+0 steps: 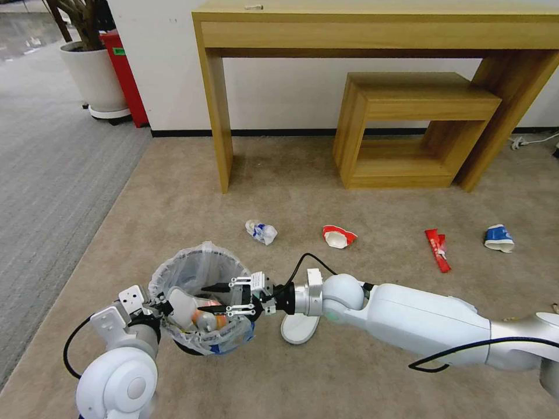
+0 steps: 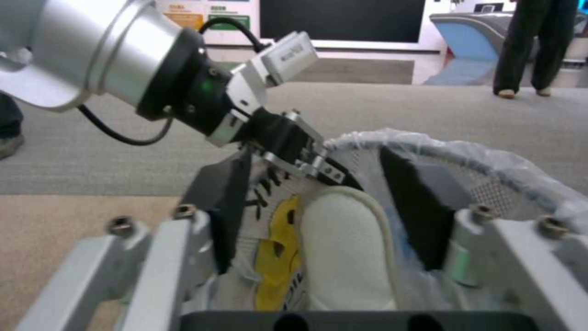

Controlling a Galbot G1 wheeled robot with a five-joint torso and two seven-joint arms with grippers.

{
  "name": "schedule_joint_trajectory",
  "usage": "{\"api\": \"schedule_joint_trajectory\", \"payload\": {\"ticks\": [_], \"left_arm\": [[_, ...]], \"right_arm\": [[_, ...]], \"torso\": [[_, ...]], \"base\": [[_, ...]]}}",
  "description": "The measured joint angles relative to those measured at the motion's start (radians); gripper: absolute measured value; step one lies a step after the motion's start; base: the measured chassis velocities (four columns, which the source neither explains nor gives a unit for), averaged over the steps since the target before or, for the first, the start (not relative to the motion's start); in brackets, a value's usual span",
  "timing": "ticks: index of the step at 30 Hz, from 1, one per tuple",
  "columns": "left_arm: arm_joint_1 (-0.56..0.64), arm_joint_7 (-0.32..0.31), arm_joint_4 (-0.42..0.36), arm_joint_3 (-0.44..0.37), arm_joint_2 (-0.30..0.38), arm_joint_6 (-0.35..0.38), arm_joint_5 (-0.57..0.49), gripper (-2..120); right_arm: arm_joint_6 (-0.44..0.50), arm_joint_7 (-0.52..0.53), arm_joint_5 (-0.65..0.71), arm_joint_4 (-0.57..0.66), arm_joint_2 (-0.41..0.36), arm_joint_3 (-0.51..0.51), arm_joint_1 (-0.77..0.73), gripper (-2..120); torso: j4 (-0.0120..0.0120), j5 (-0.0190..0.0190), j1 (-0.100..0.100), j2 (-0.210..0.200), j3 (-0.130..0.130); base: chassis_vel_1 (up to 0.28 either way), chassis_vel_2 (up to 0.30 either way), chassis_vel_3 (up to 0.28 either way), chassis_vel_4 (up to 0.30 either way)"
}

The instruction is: Pick up the trash bin and place the garbage on the floor into it.

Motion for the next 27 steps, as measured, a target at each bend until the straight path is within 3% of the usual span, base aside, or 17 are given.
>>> {"api": "schedule_joint_trajectory", "payload": {"ticks": [6, 10, 11, 16, 27], "left_arm": [[0.002, 0.002, -0.002, 0.004, 0.002, 0.000, 0.001, 1], [0.001, 0.002, -0.002, 0.004, 0.001, 0.000, 0.001, 1], [0.000, 0.003, -0.001, 0.004, 0.001, 0.000, 0.001, 1], [-0.001, 0.003, 0.004, 0.001, 0.004, 0.000, 0.001, 1], [-0.012, 0.003, 0.022, -0.025, 0.018, -0.003, -0.007, 1]], "right_arm": [[0.000, 0.005, -0.002, -0.001, -0.001, 0.004, 0.001, 85], [0.001, 0.007, -0.003, 0.000, -0.002, 0.006, 0.001, 92], [0.001, 0.009, -0.004, 0.001, -0.004, 0.011, 0.000, 98], [0.002, 0.028, -0.003, 0.013, -0.008, 0.036, -0.006, 100], [-0.032, 0.228, 0.012, 0.061, -0.044, 0.227, -0.113, 100]], "torso": [[0.0000, 0.0000, 0.000, 0.000, 0.000], [0.0000, 0.0000, 0.000, 0.000, 0.000], [0.0000, 0.0000, 0.000, 0.000, 0.000], [0.0000, 0.0000, 0.000, 0.000, 0.000], [0.0000, 0.0001, 0.000, 0.000, 0.000]], "base": [[0.000, 0.000, 0.000, 0.000], [0.000, 0.000, 0.000, 0.000], [0.000, 0.000, 0.000, 0.000], [0.000, 0.000, 0.000, 0.000], [0.000, 0.000, 0.000, 0.000]]}}
